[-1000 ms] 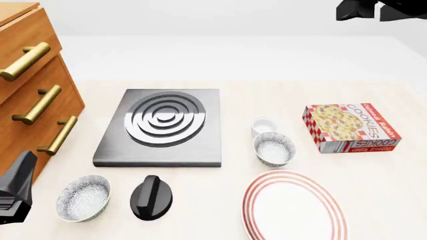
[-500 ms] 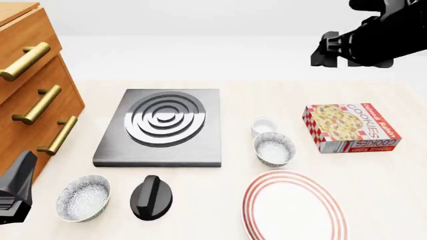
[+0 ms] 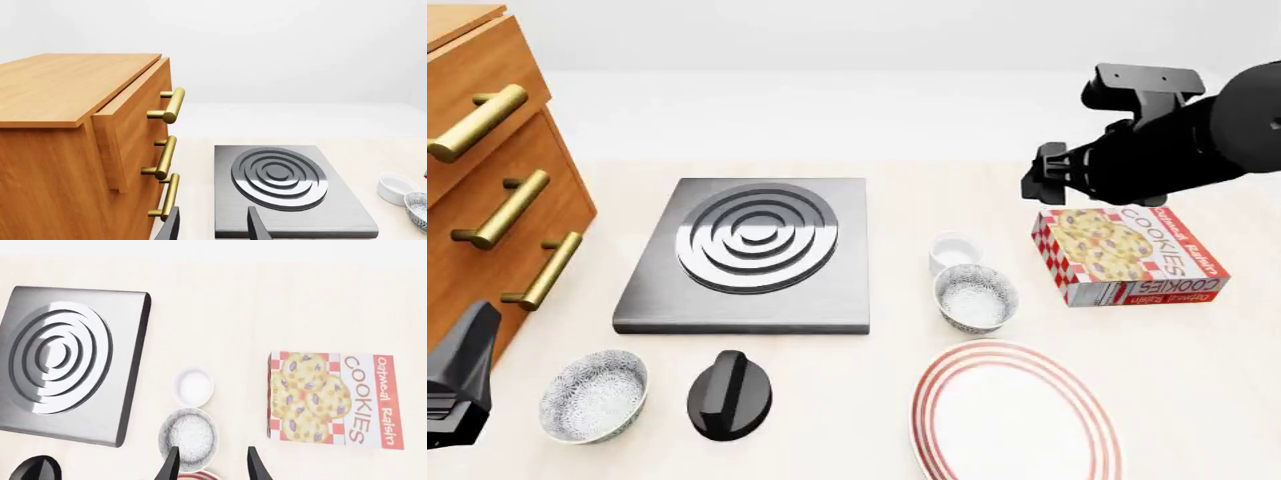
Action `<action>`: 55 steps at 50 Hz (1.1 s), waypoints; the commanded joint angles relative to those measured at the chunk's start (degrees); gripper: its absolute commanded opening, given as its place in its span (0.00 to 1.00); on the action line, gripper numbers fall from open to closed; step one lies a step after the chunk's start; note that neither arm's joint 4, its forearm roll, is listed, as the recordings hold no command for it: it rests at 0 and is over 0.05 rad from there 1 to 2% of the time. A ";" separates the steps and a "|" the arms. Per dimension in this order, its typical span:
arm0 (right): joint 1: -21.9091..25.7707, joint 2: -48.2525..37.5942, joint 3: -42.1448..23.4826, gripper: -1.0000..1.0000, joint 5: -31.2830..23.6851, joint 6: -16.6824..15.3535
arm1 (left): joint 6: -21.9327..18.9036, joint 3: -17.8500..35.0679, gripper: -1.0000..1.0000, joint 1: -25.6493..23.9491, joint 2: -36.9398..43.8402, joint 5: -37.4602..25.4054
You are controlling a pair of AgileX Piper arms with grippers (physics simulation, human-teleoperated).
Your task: Pick the akita bowl between the plate and the ramekin and place it on the plate.
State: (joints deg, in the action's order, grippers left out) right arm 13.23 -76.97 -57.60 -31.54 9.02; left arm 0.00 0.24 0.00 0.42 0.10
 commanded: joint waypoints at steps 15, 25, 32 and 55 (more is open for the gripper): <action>0.01 -3.58 7.51 1.00 8.08 1.24 | 0.00 0.00 1.00 0.00 0.00 0.00; -1.22 -4.15 10.30 1.00 10.84 0.45 | 0.00 0.00 1.00 0.00 0.00 0.00; -2.03 -3.39 10.44 1.00 11.18 -0.22 | 0.00 0.00 1.00 0.00 0.00 0.00; 3.01 -9.55 11.51 1.00 17.13 8.93 | 0.00 0.00 1.00 0.00 0.00 0.00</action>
State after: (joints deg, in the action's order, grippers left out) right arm 14.59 -84.42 -46.79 -16.82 15.21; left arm 0.00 0.24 0.00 0.42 0.10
